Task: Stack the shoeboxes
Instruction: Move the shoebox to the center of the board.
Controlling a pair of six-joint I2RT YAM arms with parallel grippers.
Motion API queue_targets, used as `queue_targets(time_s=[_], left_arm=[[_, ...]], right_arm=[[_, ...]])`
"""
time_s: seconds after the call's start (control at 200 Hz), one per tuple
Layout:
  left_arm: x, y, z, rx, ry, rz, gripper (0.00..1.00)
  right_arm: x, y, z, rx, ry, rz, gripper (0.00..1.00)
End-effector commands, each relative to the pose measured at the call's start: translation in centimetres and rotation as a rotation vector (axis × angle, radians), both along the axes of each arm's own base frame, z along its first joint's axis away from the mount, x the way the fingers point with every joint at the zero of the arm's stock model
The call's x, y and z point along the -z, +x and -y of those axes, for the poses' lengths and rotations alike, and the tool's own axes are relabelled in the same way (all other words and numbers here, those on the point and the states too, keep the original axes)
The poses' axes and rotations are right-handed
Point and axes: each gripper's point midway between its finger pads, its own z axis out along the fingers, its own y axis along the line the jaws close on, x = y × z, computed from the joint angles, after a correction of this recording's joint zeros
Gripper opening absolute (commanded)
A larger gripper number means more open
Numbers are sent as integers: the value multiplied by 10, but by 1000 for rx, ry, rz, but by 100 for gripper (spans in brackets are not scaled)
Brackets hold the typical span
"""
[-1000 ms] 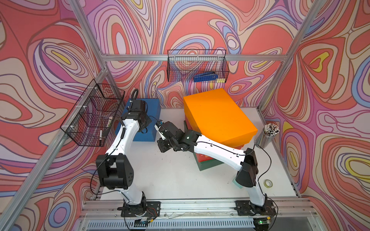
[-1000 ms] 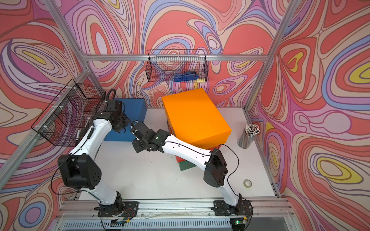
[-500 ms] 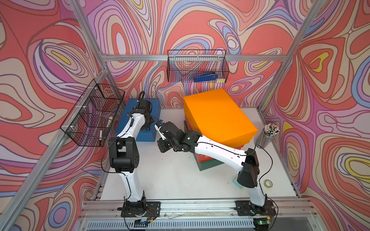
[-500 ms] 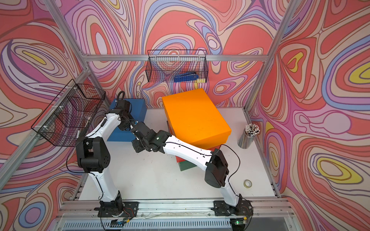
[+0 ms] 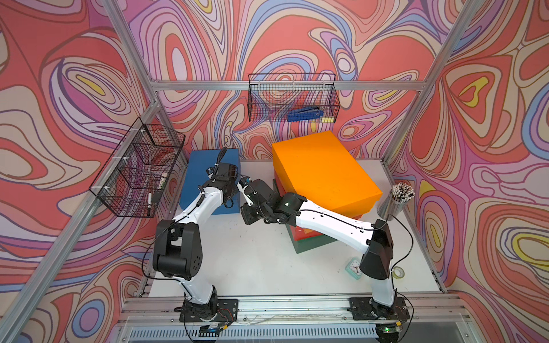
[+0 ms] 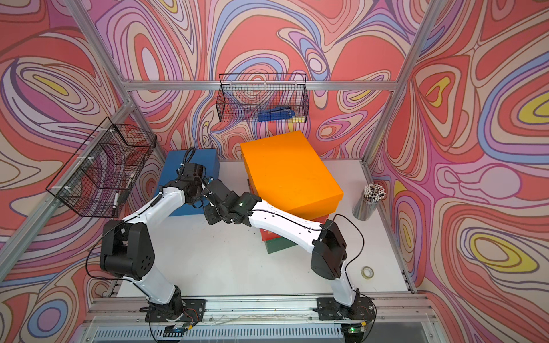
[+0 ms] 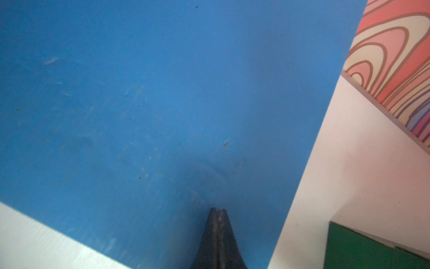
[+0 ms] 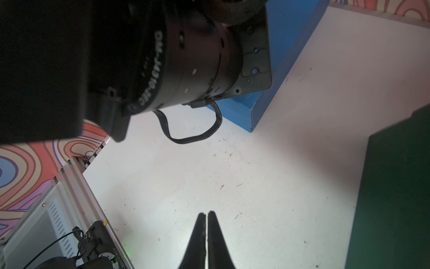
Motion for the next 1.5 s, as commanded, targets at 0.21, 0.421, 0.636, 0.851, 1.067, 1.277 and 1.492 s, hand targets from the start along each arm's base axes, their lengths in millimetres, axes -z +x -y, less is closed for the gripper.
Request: queue_targets(time_s=[0.21,0.421,0.636,0.851,1.067,1.277,1.492], left_arm=[[52,-94,41,61,-102,-280,0],[44,-145,55,75,-148,-250,0],[-24,-168,37,63,-125,-70,0],[-111,-132,5,64,94,53,0],[-86,-72,-23,1,16,-23,0],[-76,-11,-29,23,39,-58,0],[-44,27,-36,25,68,-174,0]], right_arm=[[-38,8,24,49,77,54,9],[-40,6,24,41,89,41,11],[-41,6,19,41,109,22,14],[-33,7,11,35,110,-14,17],[-26,10,8,41,94,-21,17],[-20,12,4,33,72,-23,18],[-5,16,-1,28,39,-28,20]])
